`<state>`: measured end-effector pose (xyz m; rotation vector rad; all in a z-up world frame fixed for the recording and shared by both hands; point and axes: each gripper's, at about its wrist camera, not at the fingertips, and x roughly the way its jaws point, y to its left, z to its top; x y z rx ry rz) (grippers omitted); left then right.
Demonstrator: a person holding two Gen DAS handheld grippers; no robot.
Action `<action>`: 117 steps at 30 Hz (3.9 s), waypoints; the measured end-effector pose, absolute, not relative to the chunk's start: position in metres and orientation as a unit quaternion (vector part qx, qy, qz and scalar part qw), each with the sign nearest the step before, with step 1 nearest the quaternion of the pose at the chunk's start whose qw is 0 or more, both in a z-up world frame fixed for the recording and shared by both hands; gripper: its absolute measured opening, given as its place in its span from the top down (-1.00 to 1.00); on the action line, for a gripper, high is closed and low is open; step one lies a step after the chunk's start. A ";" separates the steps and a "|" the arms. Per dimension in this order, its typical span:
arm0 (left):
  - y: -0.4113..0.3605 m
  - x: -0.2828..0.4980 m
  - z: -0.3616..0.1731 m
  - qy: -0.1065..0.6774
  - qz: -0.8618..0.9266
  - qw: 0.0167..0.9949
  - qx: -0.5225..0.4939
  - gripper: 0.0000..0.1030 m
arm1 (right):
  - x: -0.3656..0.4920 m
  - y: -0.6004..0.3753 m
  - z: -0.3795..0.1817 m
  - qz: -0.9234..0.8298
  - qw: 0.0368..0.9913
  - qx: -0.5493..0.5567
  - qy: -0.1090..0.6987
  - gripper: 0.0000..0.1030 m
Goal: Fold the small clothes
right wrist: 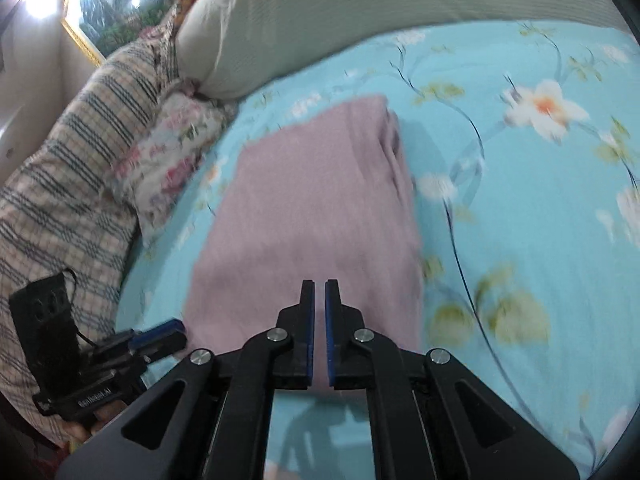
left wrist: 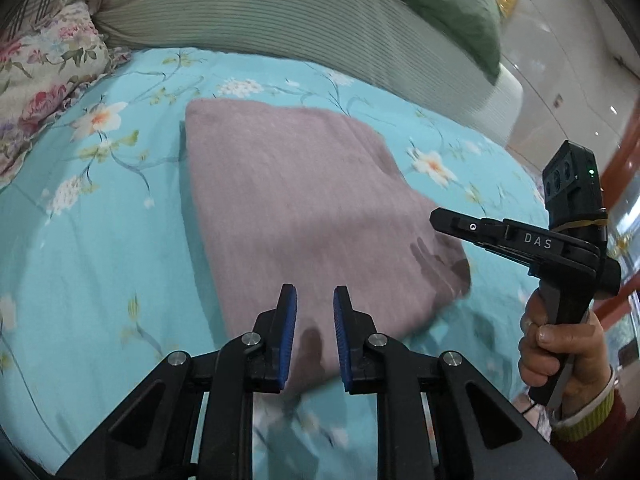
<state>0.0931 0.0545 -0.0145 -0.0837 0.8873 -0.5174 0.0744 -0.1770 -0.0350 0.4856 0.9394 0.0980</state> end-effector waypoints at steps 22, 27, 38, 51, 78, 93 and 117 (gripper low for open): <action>0.058 0.042 -0.028 0.417 -0.181 0.890 -0.039 -0.54 | 0.031 -0.167 -0.033 0.030 0.872 0.192 0.449 0.19; 0.065 0.025 -0.024 0.412 -0.136 0.901 -0.014 -0.59 | 0.006 -0.158 -0.028 0.014 0.882 0.152 0.446 0.03; 0.085 0.009 -0.040 0.446 -0.054 0.893 0.012 -0.61 | -0.026 -0.150 -0.027 0.008 0.880 0.130 0.457 -0.56; 0.068 -0.002 -0.031 0.441 -0.008 0.893 0.091 -0.61 | -0.036 -0.144 -0.010 0.022 0.879 0.086 0.469 -0.74; 0.072 0.013 0.011 0.406 0.015 0.905 0.124 -0.85 | 0.004 -0.127 0.017 0.063 0.876 0.086 0.470 -1.00; 0.072 0.031 0.014 0.403 0.002 0.908 0.117 -0.86 | 0.034 -0.120 0.015 0.071 0.875 0.060 0.475 -1.00; 0.063 0.029 0.014 0.410 -0.016 0.906 0.102 -0.86 | 0.021 -0.121 0.025 0.061 0.882 0.072 0.461 -1.00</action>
